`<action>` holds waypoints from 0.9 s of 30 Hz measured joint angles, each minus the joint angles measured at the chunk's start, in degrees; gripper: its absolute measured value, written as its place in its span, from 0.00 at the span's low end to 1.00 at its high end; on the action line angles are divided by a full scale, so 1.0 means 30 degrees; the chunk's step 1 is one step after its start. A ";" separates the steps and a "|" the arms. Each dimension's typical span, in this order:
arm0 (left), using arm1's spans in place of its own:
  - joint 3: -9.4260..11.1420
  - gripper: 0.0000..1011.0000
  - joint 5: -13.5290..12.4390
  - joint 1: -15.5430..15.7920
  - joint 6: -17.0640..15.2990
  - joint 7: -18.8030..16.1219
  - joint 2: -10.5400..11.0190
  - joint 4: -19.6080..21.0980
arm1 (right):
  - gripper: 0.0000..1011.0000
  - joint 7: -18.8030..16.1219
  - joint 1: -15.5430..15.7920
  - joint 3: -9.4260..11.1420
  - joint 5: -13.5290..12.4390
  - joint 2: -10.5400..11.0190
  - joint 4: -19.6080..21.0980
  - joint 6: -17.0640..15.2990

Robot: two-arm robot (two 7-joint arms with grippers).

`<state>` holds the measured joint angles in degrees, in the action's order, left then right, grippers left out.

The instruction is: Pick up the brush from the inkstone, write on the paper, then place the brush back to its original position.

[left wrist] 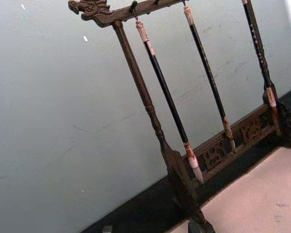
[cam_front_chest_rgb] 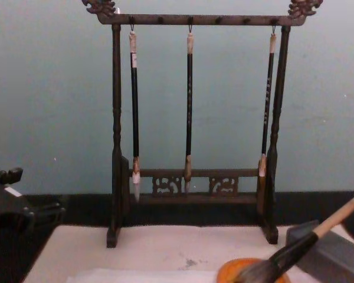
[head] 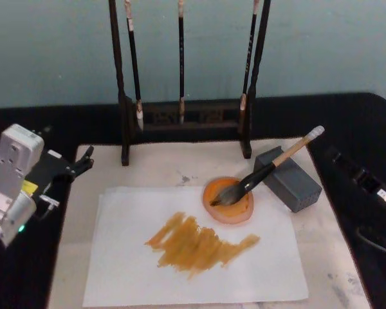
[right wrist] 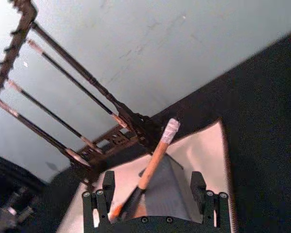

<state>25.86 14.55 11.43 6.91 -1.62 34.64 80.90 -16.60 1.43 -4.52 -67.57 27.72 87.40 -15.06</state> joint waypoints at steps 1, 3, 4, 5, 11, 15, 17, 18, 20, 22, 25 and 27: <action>0.0000 1.00 -0.0001 0.0001 0.0001 0.0000 0.0000 0.0000 | 0.99 -0.0023 -0.0134 -0.0023 -0.0270 -0.0144 -0.0232 -0.0130; -0.0001 1.00 -0.0001 0.0002 0.0000 0.0000 -0.0001 0.0000 | 0.99 -0.0063 -0.0419 -0.0127 -0.0769 -0.0421 -0.0660 -0.0373; 0.0000 1.00 0.0000 0.0002 0.0000 0.0000 0.0001 0.0000 | 0.99 -0.0109 -0.0733 -0.0264 -0.1121 -0.0662 -0.1127 -0.0507; 0.0000 1.00 -0.0001 0.0001 0.0000 0.0000 0.0000 0.0000 | 0.99 -0.0143 -0.0853 -0.0325 -0.1246 -0.0748 -0.1284 -0.0546; 0.0000 1.00 0.0000 0.0002 0.0000 0.0000 -0.0001 -0.0001 | 0.99 -0.0109 -0.2202 -0.0881 -0.2032 -0.1640 -0.3062 -0.0591; 0.0000 1.00 0.0000 0.0001 0.0000 0.0000 0.0000 -0.0001 | 0.99 0.0143 -0.3039 -0.1168 -0.2287 -0.2140 -0.4205 -0.0363; -0.0001 1.00 0.0000 0.0000 0.0000 -0.0001 0.0000 0.0000 | 0.99 0.0238 -0.3523 -0.1340 -0.2392 -0.2375 -0.4845 -0.0229; 0.0000 1.00 0.0000 0.0001 0.0000 0.0000 0.0000 -0.0001 | 0.99 0.0249 -0.3689 -0.1394 -0.2420 -0.2442 -0.5044 -0.0179; 0.0000 1.00 -0.0001 0.0001 -0.0001 0.0000 0.0000 0.0000 | 0.99 0.0261 -0.4142 -0.1573 -0.2494 -0.2615 -0.5576 -0.0059; -0.0001 1.00 0.0000 0.0002 0.0000 0.0000 0.0000 0.0000 | 0.99 0.0262 -0.4387 -0.1681 -0.2528 -0.2694 -0.5832 0.0018; -0.0001 1.00 0.0000 0.0001 0.0000 0.0000 0.0000 0.0000 | 0.99 0.0237 -0.4957 -0.1917 -0.2559 -0.2843 -0.6432 0.0201; 0.0000 1.00 0.0000 0.0001 0.0000 0.0000 0.0000 0.0000 | 0.99 0.0169 -0.5416 -0.2069 -0.2589 -0.2947 -0.6909 0.0341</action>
<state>25.86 14.55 11.43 6.91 -1.62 34.65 80.90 -16.09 -14.81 -10.72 -75.34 18.89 66.67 -14.04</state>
